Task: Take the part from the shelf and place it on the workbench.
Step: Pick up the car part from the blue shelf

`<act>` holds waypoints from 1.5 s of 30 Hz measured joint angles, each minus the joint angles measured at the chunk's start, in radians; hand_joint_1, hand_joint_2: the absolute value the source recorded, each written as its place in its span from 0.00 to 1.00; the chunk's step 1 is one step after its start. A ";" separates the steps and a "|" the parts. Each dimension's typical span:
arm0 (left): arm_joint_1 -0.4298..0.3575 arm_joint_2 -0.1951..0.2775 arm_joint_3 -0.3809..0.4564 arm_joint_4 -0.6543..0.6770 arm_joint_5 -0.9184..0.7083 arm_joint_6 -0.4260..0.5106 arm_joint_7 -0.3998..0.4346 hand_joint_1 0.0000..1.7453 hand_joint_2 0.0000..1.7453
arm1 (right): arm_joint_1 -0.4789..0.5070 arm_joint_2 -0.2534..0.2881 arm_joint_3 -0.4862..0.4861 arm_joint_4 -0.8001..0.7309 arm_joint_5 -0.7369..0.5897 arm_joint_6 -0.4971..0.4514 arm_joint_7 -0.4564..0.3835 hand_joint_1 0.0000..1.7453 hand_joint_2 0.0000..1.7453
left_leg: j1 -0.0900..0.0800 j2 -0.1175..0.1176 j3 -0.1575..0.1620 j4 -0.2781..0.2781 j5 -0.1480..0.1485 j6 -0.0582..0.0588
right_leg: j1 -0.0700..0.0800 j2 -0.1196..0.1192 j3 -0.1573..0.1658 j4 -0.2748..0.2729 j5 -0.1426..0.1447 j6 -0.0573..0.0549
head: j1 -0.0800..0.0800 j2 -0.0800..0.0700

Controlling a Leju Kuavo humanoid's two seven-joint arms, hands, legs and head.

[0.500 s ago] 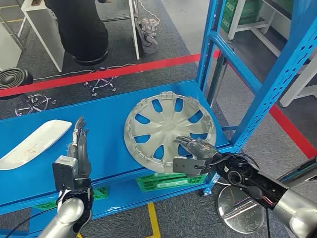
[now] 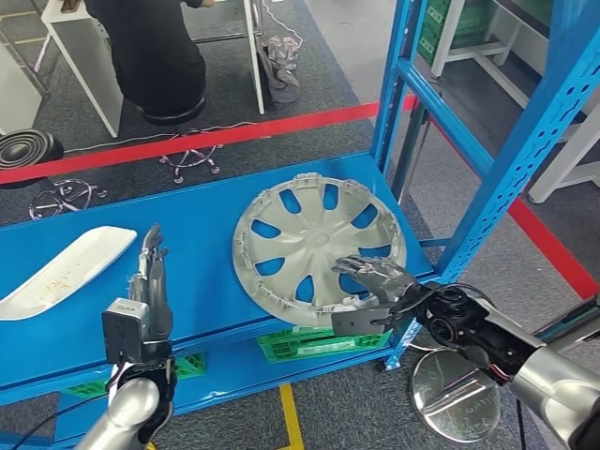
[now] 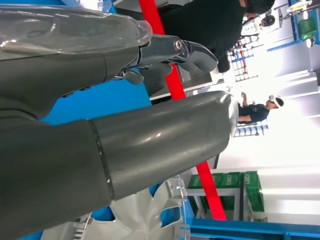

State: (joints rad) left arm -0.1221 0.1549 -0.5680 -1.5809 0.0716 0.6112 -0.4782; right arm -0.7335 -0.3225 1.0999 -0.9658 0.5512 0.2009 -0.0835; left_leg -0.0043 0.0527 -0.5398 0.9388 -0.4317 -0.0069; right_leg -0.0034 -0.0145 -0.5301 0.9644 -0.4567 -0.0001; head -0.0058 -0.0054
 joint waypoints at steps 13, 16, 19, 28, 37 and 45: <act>0.001 0.000 0.000 -0.006 -0.005 0.006 0.010 0.00 0.00 | 0.020 0.024 0.029 0.055 0.224 -0.144 0.059 0.00 1.00 | 0.000 0.000 0.003 0.000 0.001 0.001 | 0.000 0.000 0.003 0.000 0.001 0.000 | 0.000 0.000; -0.001 0.000 0.000 -0.006 -0.006 0.003 0.010 0.00 0.00 | 0.028 0.029 0.031 0.065 0.274 -0.179 0.074 0.00 1.00 | 0.000 0.000 0.003 0.001 0.001 0.001 | 0.000 0.000 0.003 0.000 0.001 0.000 | 0.000 0.000; -0.004 -0.003 0.000 -0.006 -0.006 -0.009 0.010 0.00 0.00 | 0.041 0.033 0.034 0.076 0.330 -0.234 0.097 0.00 1.00 | 0.000 0.000 0.002 0.001 0.001 0.001 | 0.000 0.000 0.002 -0.001 0.001 0.000 | 0.000 0.000; -0.022 -0.011 0.000 -0.005 -0.001 -0.027 0.005 0.00 0.00 | 0.084 0.035 0.025 0.100 0.409 -0.361 0.118 1.00 1.00 | 0.000 0.000 0.002 0.001 0.000 0.001 | 0.000 0.001 0.002 -0.001 0.001 0.000 | 0.001 0.000; -0.035 -0.018 0.000 0.005 0.016 -0.031 -0.007 0.00 0.00 | 0.114 0.037 -0.011 0.102 0.443 -0.403 0.103 1.00 1.00 | 0.000 0.005 0.004 0.001 -0.001 0.000 | 0.000 0.005 0.002 -0.001 0.001 0.000 | 0.000 0.000; -0.037 -0.026 0.000 0.018 0.020 -0.037 -0.020 0.00 0.00 | 0.131 0.040 -0.052 0.084 0.420 -0.389 0.064 1.00 1.00 | 0.000 0.005 0.005 0.001 0.000 0.001 | 0.000 0.005 0.004 -0.001 0.002 -0.001 | 0.000 0.000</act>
State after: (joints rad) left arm -0.1592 0.1285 -0.5680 -1.5629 0.0918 0.5746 -0.4985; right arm -0.6025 -0.2829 1.0475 -0.8818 0.9714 -0.1876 -0.0198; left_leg -0.0041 0.0579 -0.5348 0.9399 -0.4314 -0.0059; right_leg -0.0034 -0.0095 -0.5266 0.9633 -0.4543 -0.0010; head -0.0056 -0.0053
